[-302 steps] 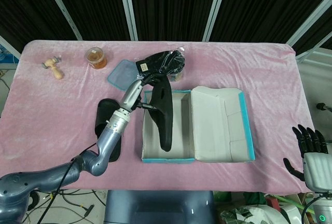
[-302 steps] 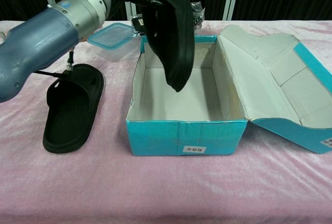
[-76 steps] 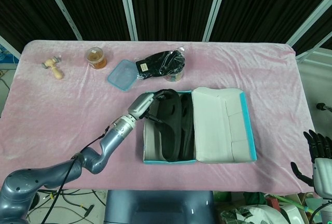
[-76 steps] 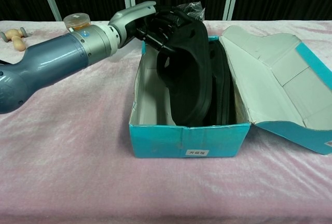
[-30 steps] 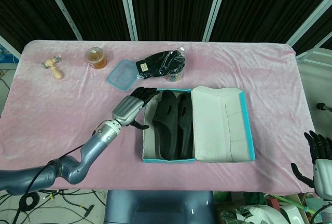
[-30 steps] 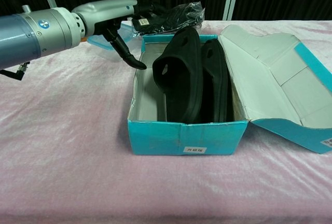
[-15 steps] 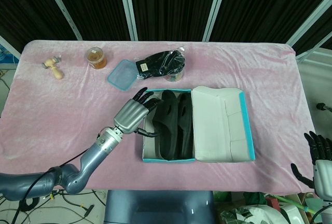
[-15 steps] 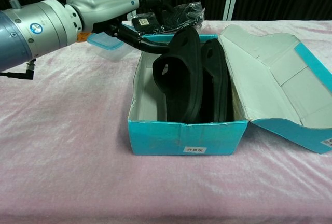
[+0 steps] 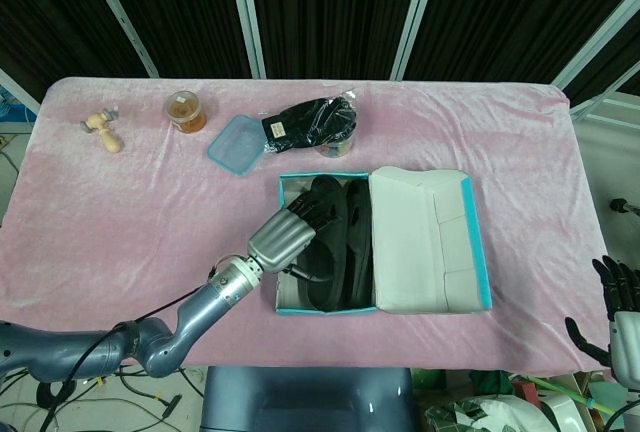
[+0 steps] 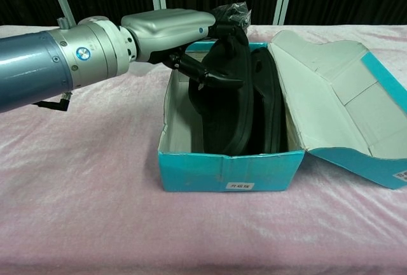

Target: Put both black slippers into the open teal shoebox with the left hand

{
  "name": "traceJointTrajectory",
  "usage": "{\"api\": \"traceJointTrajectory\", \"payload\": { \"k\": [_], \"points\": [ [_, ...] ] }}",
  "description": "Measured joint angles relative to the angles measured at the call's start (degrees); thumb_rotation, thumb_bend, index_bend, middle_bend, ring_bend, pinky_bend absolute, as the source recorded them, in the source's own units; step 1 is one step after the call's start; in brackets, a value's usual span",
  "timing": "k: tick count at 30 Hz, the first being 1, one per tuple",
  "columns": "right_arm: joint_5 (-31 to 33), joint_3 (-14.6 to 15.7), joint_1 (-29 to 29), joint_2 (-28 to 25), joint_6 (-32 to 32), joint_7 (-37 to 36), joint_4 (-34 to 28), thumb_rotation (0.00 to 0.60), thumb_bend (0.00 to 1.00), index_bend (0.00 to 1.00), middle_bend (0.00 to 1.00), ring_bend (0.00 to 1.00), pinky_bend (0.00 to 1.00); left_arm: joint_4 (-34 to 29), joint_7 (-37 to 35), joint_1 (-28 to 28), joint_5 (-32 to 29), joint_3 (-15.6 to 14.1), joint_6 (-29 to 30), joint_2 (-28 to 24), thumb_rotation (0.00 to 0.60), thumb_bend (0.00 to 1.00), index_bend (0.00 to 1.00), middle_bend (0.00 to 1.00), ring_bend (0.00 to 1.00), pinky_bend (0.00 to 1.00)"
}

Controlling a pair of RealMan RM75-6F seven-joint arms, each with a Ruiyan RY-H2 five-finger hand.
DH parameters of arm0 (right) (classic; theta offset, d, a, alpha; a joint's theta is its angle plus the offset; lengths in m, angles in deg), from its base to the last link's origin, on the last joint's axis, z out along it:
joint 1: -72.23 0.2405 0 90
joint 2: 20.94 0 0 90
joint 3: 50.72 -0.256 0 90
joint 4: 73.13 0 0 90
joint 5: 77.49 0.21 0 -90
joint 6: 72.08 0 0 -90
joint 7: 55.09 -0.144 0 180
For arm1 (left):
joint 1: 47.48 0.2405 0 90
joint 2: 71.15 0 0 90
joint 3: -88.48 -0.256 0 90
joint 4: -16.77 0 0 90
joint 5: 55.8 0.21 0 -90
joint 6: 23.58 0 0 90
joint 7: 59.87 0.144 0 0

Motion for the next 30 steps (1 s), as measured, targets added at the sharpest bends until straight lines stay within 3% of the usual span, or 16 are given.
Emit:
{"api": "traceJointTrajectory", "payload": {
  "k": [13,21,30],
  "points": [
    [0.33,-0.16,0.12,0.04,-0.51,-0.12,0.15,0.600,0.23,0.00,0.04,0.00,0.04,-2.41,-4.06,1.29,4.37,-0.98,2.34,-1.34,0.174,0.13,0.14,0.25,0.08,0.03],
    [0.42,-0.15,0.12,0.22,-0.70,-0.35,0.45,0.600,0.23,0.00,0.04,0.00,0.04,-3.03,-3.93,1.85,3.31,-1.59,1.88,-1.97,0.172,0.13,0.13,0.25,0.08,0.03],
    [0.43,-0.08,-0.11,0.37,-0.50,-0.67,0.63,0.600,0.23,0.00,0.04,0.00,0.04,0.84,-0.50,0.54,-0.65,-1.74,-0.79,0.52,0.172,0.13,0.12,0.24,0.08,0.03]
  ]
}}
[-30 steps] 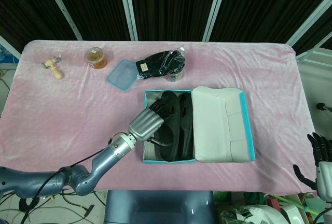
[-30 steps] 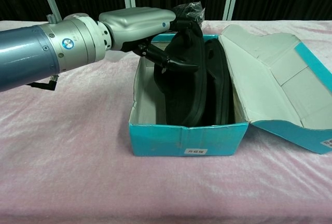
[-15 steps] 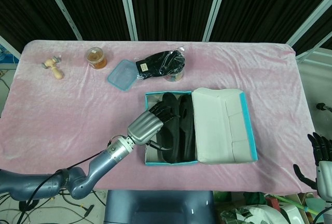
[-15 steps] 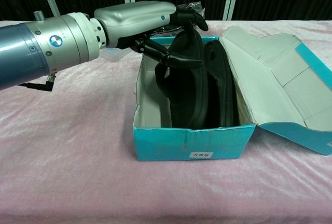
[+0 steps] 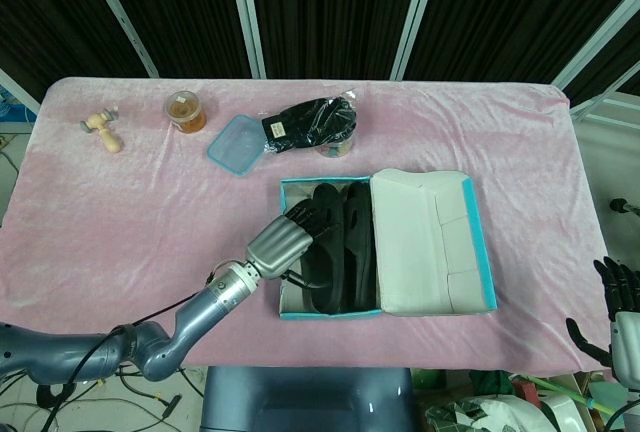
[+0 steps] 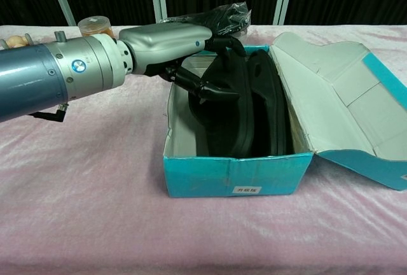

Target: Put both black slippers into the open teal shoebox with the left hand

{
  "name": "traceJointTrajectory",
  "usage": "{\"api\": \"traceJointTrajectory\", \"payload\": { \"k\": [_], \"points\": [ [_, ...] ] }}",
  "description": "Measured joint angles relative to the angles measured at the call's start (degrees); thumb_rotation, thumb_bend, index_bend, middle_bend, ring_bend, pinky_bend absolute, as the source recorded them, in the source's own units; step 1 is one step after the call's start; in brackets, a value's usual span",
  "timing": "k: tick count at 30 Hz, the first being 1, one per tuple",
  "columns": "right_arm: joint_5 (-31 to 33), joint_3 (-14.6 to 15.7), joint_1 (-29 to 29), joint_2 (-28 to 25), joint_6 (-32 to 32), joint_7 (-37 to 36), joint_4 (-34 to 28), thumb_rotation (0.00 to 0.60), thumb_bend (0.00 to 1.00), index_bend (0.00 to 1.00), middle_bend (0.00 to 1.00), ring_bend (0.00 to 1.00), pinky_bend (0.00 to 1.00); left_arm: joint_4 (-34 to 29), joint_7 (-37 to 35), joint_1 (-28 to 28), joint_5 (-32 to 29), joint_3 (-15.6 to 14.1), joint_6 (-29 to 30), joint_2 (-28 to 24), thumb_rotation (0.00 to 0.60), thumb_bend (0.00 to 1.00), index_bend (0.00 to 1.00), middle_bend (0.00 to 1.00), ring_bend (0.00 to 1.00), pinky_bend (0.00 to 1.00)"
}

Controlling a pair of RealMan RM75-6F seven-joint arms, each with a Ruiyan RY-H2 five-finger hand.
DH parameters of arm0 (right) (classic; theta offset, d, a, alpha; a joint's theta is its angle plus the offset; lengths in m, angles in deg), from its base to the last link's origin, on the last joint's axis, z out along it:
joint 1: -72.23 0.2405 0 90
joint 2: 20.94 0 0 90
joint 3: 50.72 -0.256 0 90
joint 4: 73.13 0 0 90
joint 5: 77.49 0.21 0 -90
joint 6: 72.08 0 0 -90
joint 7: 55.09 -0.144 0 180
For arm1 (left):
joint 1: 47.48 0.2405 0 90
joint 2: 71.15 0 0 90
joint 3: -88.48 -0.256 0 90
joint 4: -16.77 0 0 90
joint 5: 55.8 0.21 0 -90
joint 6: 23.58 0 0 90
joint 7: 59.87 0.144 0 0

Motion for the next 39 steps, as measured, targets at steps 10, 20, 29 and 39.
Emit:
{"api": "traceJointTrajectory", "payload": {
  "k": [10,20,29,39],
  "points": [
    [-0.11,-0.06,0.06,-0.05,-0.05,0.07,0.00,0.600,0.23,0.00,0.04,0.00,0.04,2.76,1.81,-0.43,-4.78,-0.53,-2.17,1.76,0.174,0.13,0.11,0.24,0.08,0.03],
    [-0.30,-0.15,0.19,-0.09,-0.06,0.18,-0.14,0.600,0.23,0.00,0.04,0.00,0.04,-0.19,-7.48,1.42,1.17,0.15,1.03,0.20,0.172,0.10,0.11,0.23,0.08,0.05],
    [-0.35,-0.50,0.72,-0.48,-0.46,0.30,-0.17,0.600,0.23,0.00,0.04,0.00,0.04,-5.71,-17.06,8.98,13.02,-1.43,14.51,-6.80,0.185,0.09,0.12,0.23,0.08,0.05],
    [-1.67,-1.10,2.30,-0.22,-0.89,2.02,-0.32,0.600,0.23,0.00,0.04,0.00,0.04,-11.62,-3.14,23.01,9.89,-4.66,30.32,-16.12,0.313,0.07,0.10,0.21,0.08,0.01]
  ]
}}
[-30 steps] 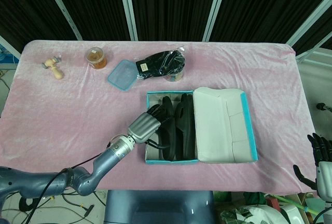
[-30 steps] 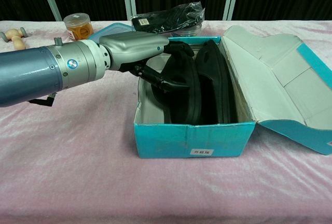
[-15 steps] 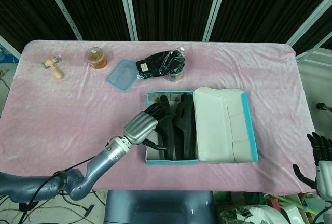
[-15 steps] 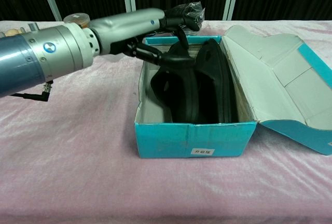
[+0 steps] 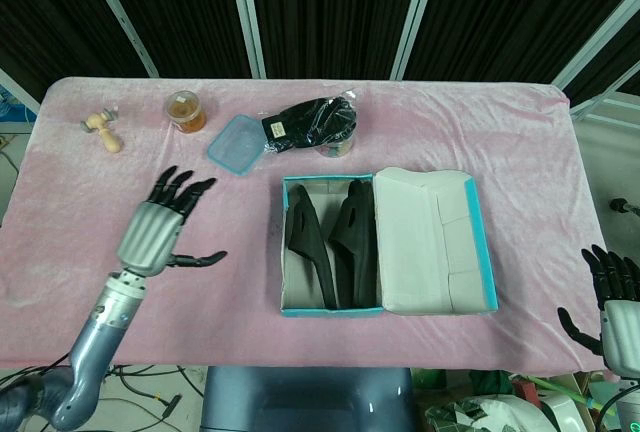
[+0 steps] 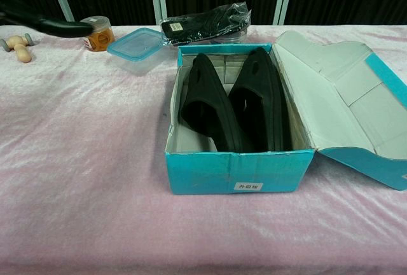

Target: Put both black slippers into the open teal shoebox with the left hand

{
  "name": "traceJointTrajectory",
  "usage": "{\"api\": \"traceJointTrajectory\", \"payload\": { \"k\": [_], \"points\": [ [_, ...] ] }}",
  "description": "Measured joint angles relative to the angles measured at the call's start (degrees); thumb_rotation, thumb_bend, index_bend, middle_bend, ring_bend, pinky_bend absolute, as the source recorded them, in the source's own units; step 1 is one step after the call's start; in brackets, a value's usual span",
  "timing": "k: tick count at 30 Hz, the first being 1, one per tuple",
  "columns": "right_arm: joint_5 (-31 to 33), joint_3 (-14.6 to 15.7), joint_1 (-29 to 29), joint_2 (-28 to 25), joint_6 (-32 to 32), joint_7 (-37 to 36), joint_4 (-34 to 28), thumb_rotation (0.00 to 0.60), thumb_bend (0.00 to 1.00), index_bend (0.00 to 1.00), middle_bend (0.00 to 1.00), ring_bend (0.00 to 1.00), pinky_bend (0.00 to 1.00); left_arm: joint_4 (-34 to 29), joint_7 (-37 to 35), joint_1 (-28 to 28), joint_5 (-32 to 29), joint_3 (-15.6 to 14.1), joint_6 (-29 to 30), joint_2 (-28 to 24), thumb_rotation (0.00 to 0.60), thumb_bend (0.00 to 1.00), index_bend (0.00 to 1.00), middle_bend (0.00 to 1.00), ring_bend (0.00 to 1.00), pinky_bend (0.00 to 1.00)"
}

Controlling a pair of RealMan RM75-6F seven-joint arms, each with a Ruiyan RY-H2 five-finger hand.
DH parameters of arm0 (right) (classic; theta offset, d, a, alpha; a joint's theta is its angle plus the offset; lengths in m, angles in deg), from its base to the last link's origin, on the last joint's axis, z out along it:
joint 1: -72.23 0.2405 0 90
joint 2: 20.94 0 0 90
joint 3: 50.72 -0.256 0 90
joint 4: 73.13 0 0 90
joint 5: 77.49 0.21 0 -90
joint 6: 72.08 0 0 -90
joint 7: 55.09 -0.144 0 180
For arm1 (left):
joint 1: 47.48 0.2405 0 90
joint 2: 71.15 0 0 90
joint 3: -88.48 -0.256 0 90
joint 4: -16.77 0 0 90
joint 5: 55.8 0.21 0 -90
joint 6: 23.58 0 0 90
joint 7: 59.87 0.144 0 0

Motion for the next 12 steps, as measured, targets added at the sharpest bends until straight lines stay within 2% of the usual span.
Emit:
{"api": "traceJointTrajectory", "payload": {
  "k": [4,7,12],
  "points": [
    [-0.48,-0.09,0.58,0.15,-0.21,1.18,-0.24,0.600,0.23,0.00,0.03,0.00,0.03,-1.10,3.21,8.07,-2.06,-2.19,7.95,-3.43,0.311,0.07,0.09,0.20,0.08,0.01],
    [-0.81,-0.12,0.95,0.28,-0.36,2.00,-0.43,0.600,0.23,0.00,0.03,0.00,0.03,-0.68,3.24,12.78,-3.06,-3.78,11.65,-4.95,0.317,0.07,0.08,0.19,0.08,0.00],
    [-1.08,-0.09,1.31,0.53,-0.49,3.47,-0.85,0.600,0.23,0.00,0.03,0.00,0.03,0.97,-0.12,18.42,-4.62,-5.87,13.88,-6.12,0.351,0.07,0.07,0.18,0.08,0.00]
  ]
}}
